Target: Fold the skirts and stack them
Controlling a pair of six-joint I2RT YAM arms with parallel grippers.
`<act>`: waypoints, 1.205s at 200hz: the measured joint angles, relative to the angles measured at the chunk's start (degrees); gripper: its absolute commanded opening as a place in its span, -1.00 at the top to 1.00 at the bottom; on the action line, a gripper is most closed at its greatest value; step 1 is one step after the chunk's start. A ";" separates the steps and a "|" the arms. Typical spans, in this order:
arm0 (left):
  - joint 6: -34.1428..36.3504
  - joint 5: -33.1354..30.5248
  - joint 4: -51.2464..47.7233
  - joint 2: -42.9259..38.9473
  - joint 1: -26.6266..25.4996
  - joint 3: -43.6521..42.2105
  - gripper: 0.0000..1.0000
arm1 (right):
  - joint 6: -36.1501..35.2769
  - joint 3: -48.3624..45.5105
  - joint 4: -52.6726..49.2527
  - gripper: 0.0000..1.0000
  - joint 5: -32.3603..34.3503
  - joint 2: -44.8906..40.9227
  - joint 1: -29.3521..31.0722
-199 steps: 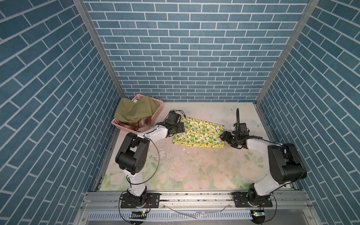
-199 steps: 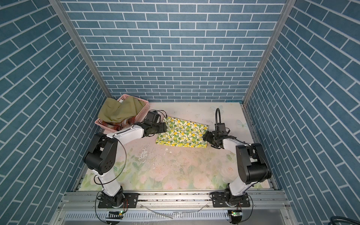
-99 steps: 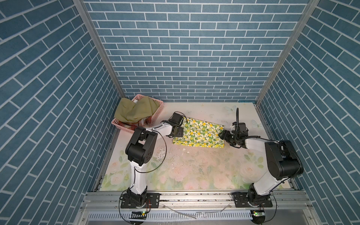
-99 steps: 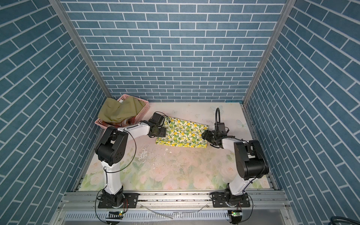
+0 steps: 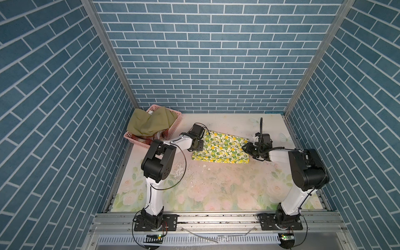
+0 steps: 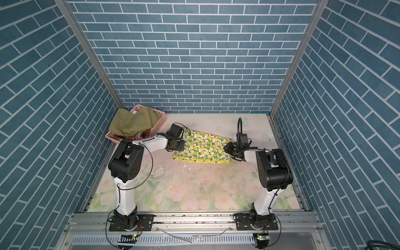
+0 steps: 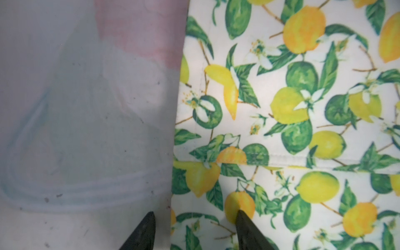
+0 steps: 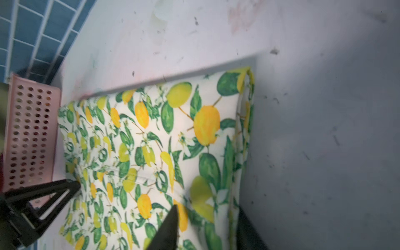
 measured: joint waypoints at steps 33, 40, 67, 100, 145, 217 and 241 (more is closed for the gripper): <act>0.04 0.11 0.42 0.13 0.00 0.04 -0.13 | 0.46 0.44 -0.74 1.00 -0.04 0.59 0.26; 0.04 0.22 0.50 0.17 0.00 0.04 -0.12 | 0.44 0.66 -1.36 1.00 0.11 0.48 0.33; -0.11 0.28 1.60 0.17 -0.31 -0.37 -0.12 | 0.20 1.31 -6.54 1.00 1.75 -1.25 0.94; -0.46 0.37 3.72 0.17 -1.36 -1.05 -0.12 | -0.70 2.69 -15.98 1.00 6.91 -5.55 2.95; -1.14 0.96 7.30 0.17 -3.15 -2.29 -0.12 | -1.53 7.06 -25.53 1.00 13.97 -10.95 7.15; -2.14 1.97 15.23 -1.07 -3.98 -6.95 -0.12 | -1.07 16.59 -33.14 1.00 19.21 -13.20 14.88; -2.49 2.80 17.86 -1.90 -3.98 -9.01 -0.12 | -0.70 21.92 -33.81 1.00 19.56 -10.86 17.92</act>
